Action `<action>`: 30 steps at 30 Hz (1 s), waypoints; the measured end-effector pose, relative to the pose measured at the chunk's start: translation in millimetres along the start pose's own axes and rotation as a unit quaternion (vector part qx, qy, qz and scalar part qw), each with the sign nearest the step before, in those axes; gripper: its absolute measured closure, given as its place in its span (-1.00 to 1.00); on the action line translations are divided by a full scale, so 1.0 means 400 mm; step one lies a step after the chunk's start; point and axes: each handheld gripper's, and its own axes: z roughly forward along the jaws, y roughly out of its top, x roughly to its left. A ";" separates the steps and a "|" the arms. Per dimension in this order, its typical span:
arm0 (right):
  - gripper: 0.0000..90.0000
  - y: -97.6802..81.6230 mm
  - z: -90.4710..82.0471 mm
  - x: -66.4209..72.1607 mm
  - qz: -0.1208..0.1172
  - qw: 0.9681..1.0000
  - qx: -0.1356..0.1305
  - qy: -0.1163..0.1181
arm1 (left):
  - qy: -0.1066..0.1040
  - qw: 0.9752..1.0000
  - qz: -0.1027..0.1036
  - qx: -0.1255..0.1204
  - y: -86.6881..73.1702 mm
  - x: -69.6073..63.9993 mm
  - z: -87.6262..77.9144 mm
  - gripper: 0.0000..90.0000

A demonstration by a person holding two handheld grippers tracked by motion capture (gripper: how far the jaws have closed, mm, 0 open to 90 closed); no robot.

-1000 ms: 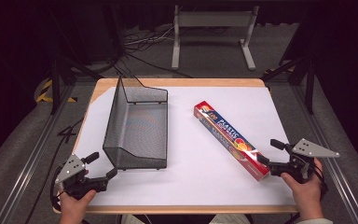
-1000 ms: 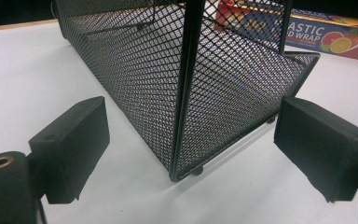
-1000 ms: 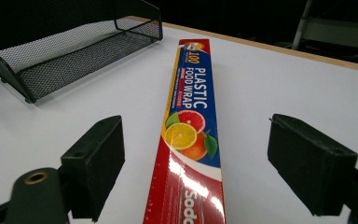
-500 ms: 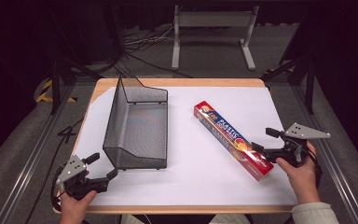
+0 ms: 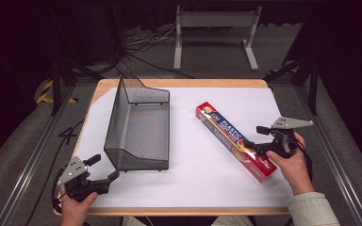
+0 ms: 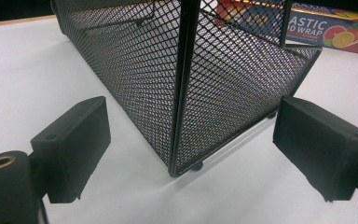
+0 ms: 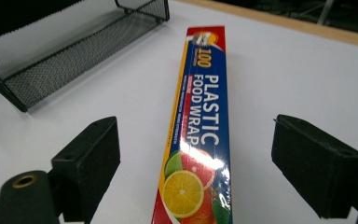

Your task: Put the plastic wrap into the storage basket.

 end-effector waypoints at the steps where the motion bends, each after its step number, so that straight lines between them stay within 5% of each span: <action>1: -0.64 0.002 0.008 0.000 0.003 1.000 0.014 0.004 | 0.000 1.000 0.001 0.000 0.000 0.000 -0.001 -0.74; 5: -0.63 0.005 0.039 0.004 -0.001 0.998 0.057 0.005 | 0.000 1.000 0.002 0.000 0.000 0.002 -0.001 -0.74; 14: -0.59 -0.003 0.084 0.006 -0.007 0.994 0.109 -0.021 | 0.002 1.000 0.003 0.002 -0.001 0.001 0.001 -0.74; 19: -0.46 -0.015 0.113 0.002 0.001 0.986 0.163 -0.025 | 0.001 1.000 0.004 0.000 -0.001 0.000 0.002 -0.74; 30: -0.51 -0.026 0.138 -0.002 -0.004 0.978 0.204 -0.040 | 0.002 1.000 0.003 0.000 -0.002 0.001 -0.001 -0.74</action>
